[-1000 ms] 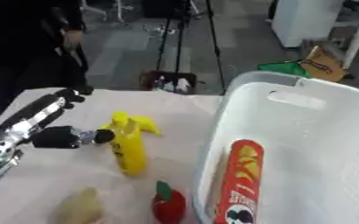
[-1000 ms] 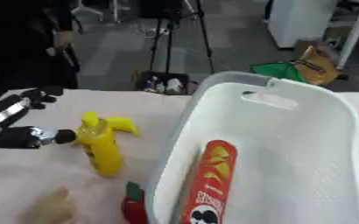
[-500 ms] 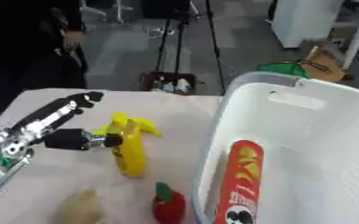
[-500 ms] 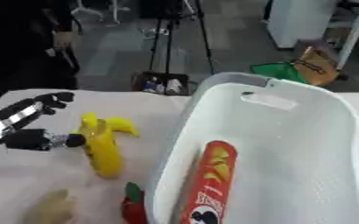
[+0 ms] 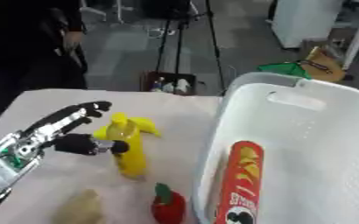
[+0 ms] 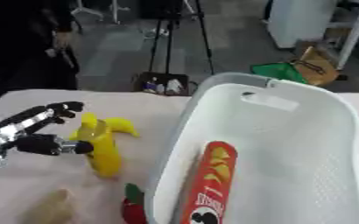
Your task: Pick up objects on the table and place them in the box.
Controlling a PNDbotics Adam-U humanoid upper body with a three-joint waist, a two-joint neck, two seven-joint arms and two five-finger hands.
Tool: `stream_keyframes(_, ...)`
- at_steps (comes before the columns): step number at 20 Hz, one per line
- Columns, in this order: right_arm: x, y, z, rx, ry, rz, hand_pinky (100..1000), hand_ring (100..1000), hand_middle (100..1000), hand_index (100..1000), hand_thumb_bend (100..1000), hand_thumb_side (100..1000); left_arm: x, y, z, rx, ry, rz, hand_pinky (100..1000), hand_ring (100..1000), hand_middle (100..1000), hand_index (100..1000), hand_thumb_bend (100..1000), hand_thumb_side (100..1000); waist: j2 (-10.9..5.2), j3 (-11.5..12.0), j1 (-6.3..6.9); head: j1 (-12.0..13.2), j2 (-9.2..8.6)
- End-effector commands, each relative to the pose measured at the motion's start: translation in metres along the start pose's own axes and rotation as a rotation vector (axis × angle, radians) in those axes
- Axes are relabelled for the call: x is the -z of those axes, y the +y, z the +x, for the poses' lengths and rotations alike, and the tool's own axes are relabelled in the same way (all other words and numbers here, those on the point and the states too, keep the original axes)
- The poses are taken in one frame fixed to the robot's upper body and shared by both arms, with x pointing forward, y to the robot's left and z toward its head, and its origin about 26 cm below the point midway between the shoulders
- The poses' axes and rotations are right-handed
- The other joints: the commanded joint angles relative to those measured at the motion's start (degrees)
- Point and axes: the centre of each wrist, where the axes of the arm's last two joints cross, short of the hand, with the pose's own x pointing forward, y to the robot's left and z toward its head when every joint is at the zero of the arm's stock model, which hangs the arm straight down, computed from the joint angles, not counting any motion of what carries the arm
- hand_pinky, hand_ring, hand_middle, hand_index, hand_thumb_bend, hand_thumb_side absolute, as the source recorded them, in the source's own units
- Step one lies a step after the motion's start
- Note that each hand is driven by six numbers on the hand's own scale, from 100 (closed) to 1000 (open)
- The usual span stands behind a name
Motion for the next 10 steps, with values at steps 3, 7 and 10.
stream_keyframes(3,0.0061,0.0005,0.0049,0.022,-0.017,-0.015,725,536,528,660,100,707,0.0047,0.0047,-0.0015,-0.004,0.019,-0.016,940,945,929,1000,1000,582,-0.75,-0.2,0.00,0.3,-0.85)
stream_keyframes(7,0.0059,0.0006,0.0050,0.023,-0.016,-0.015,725,536,528,660,100,707,0.0073,0.0030,-0.0038,-0.012,0.026,-0.025,937,944,926,1000,1000,579,-0.70,-0.2,-0.04,0.4,-0.96)
stream_keyframes(10,0.0055,0.0008,0.0053,0.025,-0.015,-0.014,725,536,528,660,100,707,0.0104,-0.0002,-0.0053,-0.014,0.035,-0.027,930,940,916,1000,1000,573,-0.59,-0.2,-0.14,0.5,-1.19)
